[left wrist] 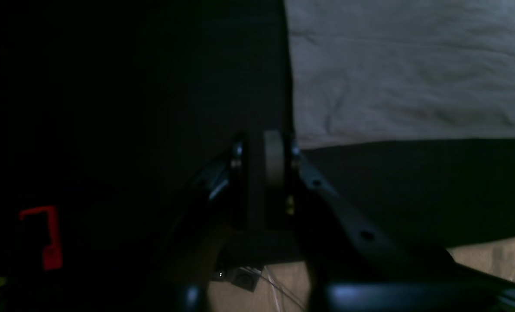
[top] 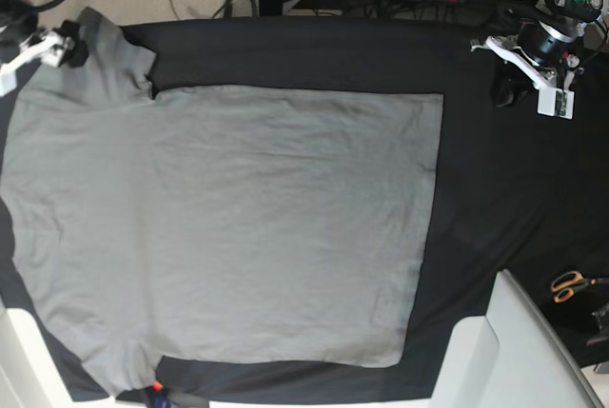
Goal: Fold the T-shirt properly
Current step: 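Grasp the shirt corners with the right and left grippers, then lift the grasped edge with both grippers and fold it over the shirt, then lower the folded edge onto the shirt and open both grippers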
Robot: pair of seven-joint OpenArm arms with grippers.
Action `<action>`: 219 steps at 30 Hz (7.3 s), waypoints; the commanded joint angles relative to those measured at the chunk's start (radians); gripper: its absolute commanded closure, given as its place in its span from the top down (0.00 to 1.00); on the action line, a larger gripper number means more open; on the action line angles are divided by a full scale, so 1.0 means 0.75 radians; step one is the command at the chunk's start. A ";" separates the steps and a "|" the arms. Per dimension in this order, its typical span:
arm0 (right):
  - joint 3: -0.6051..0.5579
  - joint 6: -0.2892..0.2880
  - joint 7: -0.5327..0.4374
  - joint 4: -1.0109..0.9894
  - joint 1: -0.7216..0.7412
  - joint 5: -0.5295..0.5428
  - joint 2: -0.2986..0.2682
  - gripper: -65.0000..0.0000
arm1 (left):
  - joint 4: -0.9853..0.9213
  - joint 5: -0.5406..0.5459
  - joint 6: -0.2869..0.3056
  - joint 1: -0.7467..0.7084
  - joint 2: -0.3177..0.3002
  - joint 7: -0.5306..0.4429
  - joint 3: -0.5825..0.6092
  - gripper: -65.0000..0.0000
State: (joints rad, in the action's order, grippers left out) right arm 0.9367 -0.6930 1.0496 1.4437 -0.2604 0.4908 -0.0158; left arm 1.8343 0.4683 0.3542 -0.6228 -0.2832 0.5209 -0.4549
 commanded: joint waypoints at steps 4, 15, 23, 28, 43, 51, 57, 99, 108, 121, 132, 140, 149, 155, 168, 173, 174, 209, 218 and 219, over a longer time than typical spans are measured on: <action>0.010 -0.007 -0.077 0.016 -0.002 0.026 -0.027 0.78 | 0.018 0.009 0.003 -0.005 -0.018 -0.025 -0.010 0.11; 0.008 -0.007 -0.116 -0.165 -0.004 0.026 -0.092 0.78 | 0.018 0.009 0.001 -0.009 -0.016 -0.025 -0.010 0.11; -0.065 -0.007 -0.118 -0.162 -0.022 0.024 -0.047 0.61 | 0.018 0.009 0.001 -0.007 -0.014 -0.022 -0.010 0.11; -0.158 -0.007 -0.130 -0.142 -0.045 0.026 -0.039 0.59 | 0.018 0.009 0.001 -0.005 -0.012 -0.022 -0.008 0.12; -0.153 -0.007 -0.120 -0.146 -0.049 0.026 -0.037 0.00 | -0.288 0.023 0.005 0.177 0.137 -0.016 0.006 0.74; -0.155 -0.007 -0.120 -0.146 -0.049 0.022 -0.045 0.00 | -0.548 0.023 0.085 0.336 0.174 -0.025 0.104 0.77; -0.155 -0.007 -0.120 -0.146 -0.051 0.022 -0.049 0.00 | -0.700 0.023 0.085 0.408 0.190 -0.027 0.141 0.77; -0.203 -0.007 0.005 0.022 0.025 0.018 -0.094 0.00 | -0.663 0.023 0.085 0.439 0.246 -0.012 0.217 0.00; -0.203 -0.007 0.019 -0.040 0.160 0.018 -0.174 0.00 | -0.579 0.023 0.081 0.557 0.254 0.155 0.215 0.00; -0.217 -0.007 0.011 -0.418 0.461 0.018 -0.367 0.00 | -0.581 0.021 0.079 0.711 0.303 0.229 0.149 0.00; -0.397 -0.007 -0.108 -0.627 0.682 0.018 -0.446 0.00 | -0.694 0.013 -0.048 0.868 0.299 0.229 0.166 0.00; -0.430 -0.007 -0.189 -0.801 0.804 0.018 -0.475 0.00 | -0.763 0.009 -0.052 0.964 0.293 0.227 0.166 0.00; -0.603 -0.007 -0.339 -0.954 0.917 0.018 -0.512 0.00 | -0.808 0.007 -0.052 1.020 0.291 0.225 0.168 0.00; -0.698 -0.007 -0.427 -0.964 0.941 0.018 -0.514 0.00 | -0.869 0.007 -0.052 1.058 0.289 0.221 0.168 0.00; -0.851 -0.007 -0.554 -0.966 1.003 0.018 -0.512 0.00 | -0.912 -0.159 -0.052 1.159 0.301 0.221 0.168 0.00; -0.859 -0.007 -0.570 -0.987 1.015 0.018 -0.512 0.00 | -0.923 -0.171 -0.052 1.171 0.299 0.219 0.166 0.00; -0.859 -0.007 -0.570 -1.001 1.021 0.018 -0.512 0.00 | -0.923 -0.173 -0.052 1.171 0.299 0.219 0.166 0.00; -0.859 -0.007 -0.627 -1.087 1.062 0.018 -0.500 0.08 | -0.925 -0.175 -0.052 1.153 0.289 0.221 0.168 0.00; -0.841 -0.007 -0.627 -1.087 1.074 0.030 -0.500 0.75 | -0.912 -0.161 -0.054 1.169 0.270 0.221 0.149 0.99; -0.808 -0.007 -0.627 -1.085 1.074 0.042 -0.500 0.74 | -0.908 -0.159 -0.054 1.169 0.270 0.221 0.149 1.00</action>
State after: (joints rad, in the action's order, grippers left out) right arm 0.3222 -0.6903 0.6029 0.6094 0.5156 0.4965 -0.3679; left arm 1.1316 0.3363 0.3103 0.2317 -0.0776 0.7021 -0.3443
